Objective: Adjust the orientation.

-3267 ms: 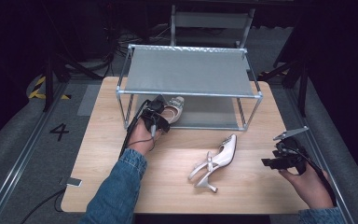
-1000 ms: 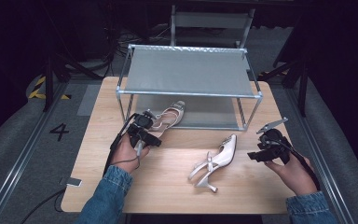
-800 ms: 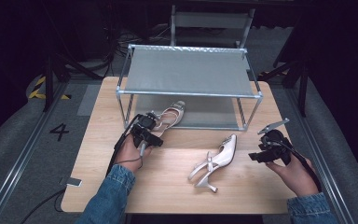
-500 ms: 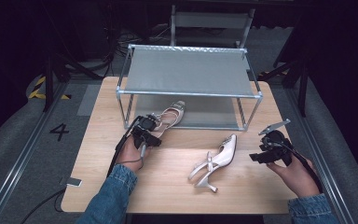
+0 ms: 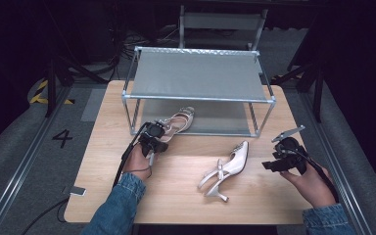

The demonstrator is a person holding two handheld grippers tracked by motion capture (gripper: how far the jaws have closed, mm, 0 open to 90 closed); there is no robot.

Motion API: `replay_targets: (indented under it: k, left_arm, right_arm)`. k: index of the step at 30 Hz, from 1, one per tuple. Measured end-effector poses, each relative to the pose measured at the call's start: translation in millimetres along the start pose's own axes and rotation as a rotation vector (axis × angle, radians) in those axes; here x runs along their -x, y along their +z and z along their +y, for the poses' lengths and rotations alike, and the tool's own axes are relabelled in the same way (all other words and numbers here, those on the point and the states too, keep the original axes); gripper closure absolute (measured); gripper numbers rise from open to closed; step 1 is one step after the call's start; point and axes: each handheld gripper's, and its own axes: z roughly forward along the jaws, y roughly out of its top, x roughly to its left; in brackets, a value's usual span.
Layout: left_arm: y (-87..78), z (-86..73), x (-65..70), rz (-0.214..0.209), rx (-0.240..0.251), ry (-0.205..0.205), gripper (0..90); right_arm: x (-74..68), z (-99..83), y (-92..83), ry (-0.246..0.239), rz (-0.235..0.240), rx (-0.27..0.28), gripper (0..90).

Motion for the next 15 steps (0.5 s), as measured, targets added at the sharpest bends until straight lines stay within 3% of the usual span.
replay_targets:
  k: [4, 8, 15]
  left_arm:
    - [-3.1, 1.6, 3.6, -0.003, 0.015, 0.012, 76.1]
    - [-8.6, 5.0, 5.7, -0.039, 0.048, 0.012, 79.1]
    - [-4.5, 15.1, 17.1, -0.058, 0.057, 0.031, 79.8]
  right_arm:
    - [-0.6, 0.0, 1.2, 0.0, -0.003, -0.005, 40.3]
    - [-0.3, -0.8, 1.0, -0.003, -0.001, -0.006, 40.2]
    - [0.6, -6.2, 0.7, 0.009, -0.006, -0.012, 40.1]
